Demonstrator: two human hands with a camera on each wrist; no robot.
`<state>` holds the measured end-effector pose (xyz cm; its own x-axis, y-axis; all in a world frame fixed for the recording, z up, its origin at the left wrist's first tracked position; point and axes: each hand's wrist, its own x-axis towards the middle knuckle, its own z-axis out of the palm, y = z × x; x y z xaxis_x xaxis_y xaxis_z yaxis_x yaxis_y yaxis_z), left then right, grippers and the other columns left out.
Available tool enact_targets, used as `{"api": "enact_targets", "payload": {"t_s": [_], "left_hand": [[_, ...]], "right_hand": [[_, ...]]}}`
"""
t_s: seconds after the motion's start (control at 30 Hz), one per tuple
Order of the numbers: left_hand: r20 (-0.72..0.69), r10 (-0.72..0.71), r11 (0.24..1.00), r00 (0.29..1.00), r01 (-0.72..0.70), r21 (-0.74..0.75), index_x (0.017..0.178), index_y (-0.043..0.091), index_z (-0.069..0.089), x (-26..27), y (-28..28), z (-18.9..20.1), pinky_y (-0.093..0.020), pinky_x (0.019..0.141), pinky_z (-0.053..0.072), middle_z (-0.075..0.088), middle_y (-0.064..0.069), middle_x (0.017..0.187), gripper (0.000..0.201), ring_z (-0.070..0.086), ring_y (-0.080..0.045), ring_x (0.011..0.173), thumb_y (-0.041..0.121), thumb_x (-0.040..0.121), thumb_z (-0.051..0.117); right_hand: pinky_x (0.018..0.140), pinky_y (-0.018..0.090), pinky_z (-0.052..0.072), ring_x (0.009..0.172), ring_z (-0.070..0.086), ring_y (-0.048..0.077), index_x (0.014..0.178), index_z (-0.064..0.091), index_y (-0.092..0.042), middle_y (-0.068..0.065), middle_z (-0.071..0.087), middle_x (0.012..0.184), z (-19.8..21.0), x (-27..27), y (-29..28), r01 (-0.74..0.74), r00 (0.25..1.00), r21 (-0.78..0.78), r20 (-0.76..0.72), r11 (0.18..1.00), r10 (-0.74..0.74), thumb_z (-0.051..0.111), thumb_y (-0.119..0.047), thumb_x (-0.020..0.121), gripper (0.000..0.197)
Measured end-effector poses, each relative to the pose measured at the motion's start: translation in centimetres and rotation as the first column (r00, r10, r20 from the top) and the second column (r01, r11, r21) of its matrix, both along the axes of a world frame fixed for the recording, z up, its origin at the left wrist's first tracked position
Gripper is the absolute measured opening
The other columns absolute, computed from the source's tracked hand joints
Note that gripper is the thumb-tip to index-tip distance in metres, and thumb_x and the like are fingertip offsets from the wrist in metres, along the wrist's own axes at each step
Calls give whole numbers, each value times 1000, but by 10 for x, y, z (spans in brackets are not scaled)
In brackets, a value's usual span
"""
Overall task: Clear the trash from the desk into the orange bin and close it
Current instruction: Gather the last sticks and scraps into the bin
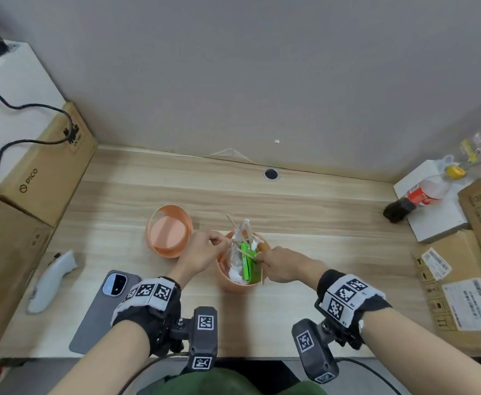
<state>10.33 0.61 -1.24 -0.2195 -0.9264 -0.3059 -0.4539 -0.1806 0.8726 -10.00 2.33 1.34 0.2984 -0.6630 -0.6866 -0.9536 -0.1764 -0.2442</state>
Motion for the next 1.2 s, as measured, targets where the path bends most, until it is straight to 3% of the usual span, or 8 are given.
{"api": "enact_targets", "payload": {"t_s": [0.13, 0.27, 0.37, 0.53, 0.7, 0.83, 1.03, 1.2], "left_hand": [[-25, 157, 981, 987, -153, 120, 91, 18, 63, 4, -1, -15, -26, 65, 40, 50, -2, 84, 18, 47, -11, 69, 26, 83, 76], [-118, 204, 940, 972, -160, 301, 105, 16, 51, 3, 3, -20, -26, 61, 41, 48, -1, 86, 33, 46, -13, 67, 30, 86, 74], [-145, 221, 920, 964, -157, 358, 110, 13, 52, 4, 6, -28, -27, 61, 42, 57, -2, 86, 41, 53, -10, 61, 37, 86, 73], [-169, 262, 904, 950, -180, 388, 119, 9, 50, 1, 11, -25, -25, 59, 44, 63, -1, 84, 45, 56, -8, 59, 37, 89, 68], [-217, 264, 905, 940, -164, 392, 117, 14, 52, 7, 16, -20, -32, 71, 44, 69, 8, 64, 35, 55, -12, 65, 39, 94, 61], [-227, 254, 898, 940, -142, 416, 120, 18, 55, 9, 19, -22, -30, 71, 45, 63, 3, 87, 34, 55, -12, 69, 39, 95, 59], [-232, 196, 903, 953, -82, 422, 121, 20, 53, 15, 23, -21, -29, 69, 46, 73, 9, 71, 31, 56, -12, 70, 26, 93, 64], [-237, 151, 909, 960, -41, 414, 125, 18, 50, 18, 24, -24, -35, 77, 55, 73, -3, 86, 38, 61, -12, 70, 15, 91, 66]], "right_hand": [[87, 37, 45, 106, 57, 36, 129, 51, -15, 15, 59, 121, 4, -6, -2, 12, 994, -19, 105, 1000, -10, 38, -9, 92, 40], [76, 22, 46, 88, 60, 17, 129, 51, -23, -2, 63, 121, 14, -27, 6, 99, 952, -36, 293, 994, -84, 64, -28, 84, 47], [73, 23, 40, 85, 51, 11, 124, 52, -26, -5, 57, 116, 16, -30, 15, 29, 966, -98, 260, 995, -3, 75, -43, 71, 60], [70, 31, 44, 75, 52, 15, 98, 62, -21, -6, 64, 85, 8, -16, 20, 55, 949, -291, 312, 955, 40, 56, -30, 88, 15], [66, 34, 48, 66, 59, 14, 86, 63, -18, -7, 67, 70, 33, -17, 5, 277, 874, -337, 479, 900, -89, 49, -27, 94, 18], [63, 30, 47, 63, 59, 13, 78, 63, -18, -5, 67, 69, 60, -22, -6, 348, 839, -355, 531, 868, -119, 48, -30, 95, 25], [62, 18, 42, 65, 58, 11, 80, 68, -17, -6, 70, 71, 64, -21, -13, 384, 846, -463, 523, 799, -103, 51, -25, 95, 24], [64, 36, 45, 64, 58, 23, 73, 68, -8, 6, 68, 68, 21, -15, -10, 263, 921, -387, 372, 884, -111, 50, -20, 91, 28]]}}
